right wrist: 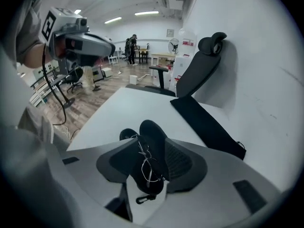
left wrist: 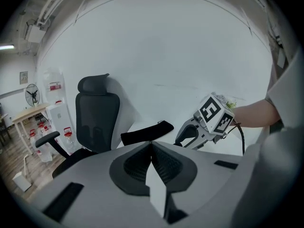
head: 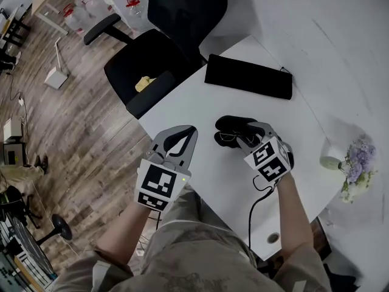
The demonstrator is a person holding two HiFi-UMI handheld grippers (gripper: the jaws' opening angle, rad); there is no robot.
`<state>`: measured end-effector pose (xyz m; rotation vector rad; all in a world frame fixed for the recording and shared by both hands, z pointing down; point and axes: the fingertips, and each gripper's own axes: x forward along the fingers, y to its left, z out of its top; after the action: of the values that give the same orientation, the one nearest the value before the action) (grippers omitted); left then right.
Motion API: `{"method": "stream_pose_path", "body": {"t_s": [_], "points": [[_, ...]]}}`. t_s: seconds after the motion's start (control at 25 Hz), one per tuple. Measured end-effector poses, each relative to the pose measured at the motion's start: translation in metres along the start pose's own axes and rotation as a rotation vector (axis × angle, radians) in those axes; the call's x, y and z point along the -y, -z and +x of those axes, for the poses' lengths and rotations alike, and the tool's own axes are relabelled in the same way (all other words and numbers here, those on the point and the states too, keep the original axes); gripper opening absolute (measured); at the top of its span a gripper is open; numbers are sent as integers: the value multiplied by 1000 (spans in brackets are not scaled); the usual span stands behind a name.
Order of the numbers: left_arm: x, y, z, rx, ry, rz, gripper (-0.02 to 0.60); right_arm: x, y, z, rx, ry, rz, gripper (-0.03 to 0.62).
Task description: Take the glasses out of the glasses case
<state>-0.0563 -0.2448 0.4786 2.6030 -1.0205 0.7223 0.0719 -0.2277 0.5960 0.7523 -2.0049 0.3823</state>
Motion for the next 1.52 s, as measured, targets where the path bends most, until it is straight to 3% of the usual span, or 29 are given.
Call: {"method": "stream_pose_path", "body": {"t_s": [0.2,0.64,0.88,1.08,1.32,1.52], "points": [[-10,19,9,-37,-2,-33,17,-2,22,25,-106,-70,-70,189],[-17,38,21,-75,6,-66,17,-21,46,53,-227,-164,-185,187],[-12,44,23,-86,19,-67,17,-24,56,59,-270,-119,-328,175],[-7,45,22,-87,30,-63,17,-28,52,60,-260,-79,-419,123],[-1,42,18,-80,34,-57,17,-21,49,54,-232,-40,-362,121],[3,43,10,-76,27,-47,17,-13,35,39,-136,-12,-239,121]]}}
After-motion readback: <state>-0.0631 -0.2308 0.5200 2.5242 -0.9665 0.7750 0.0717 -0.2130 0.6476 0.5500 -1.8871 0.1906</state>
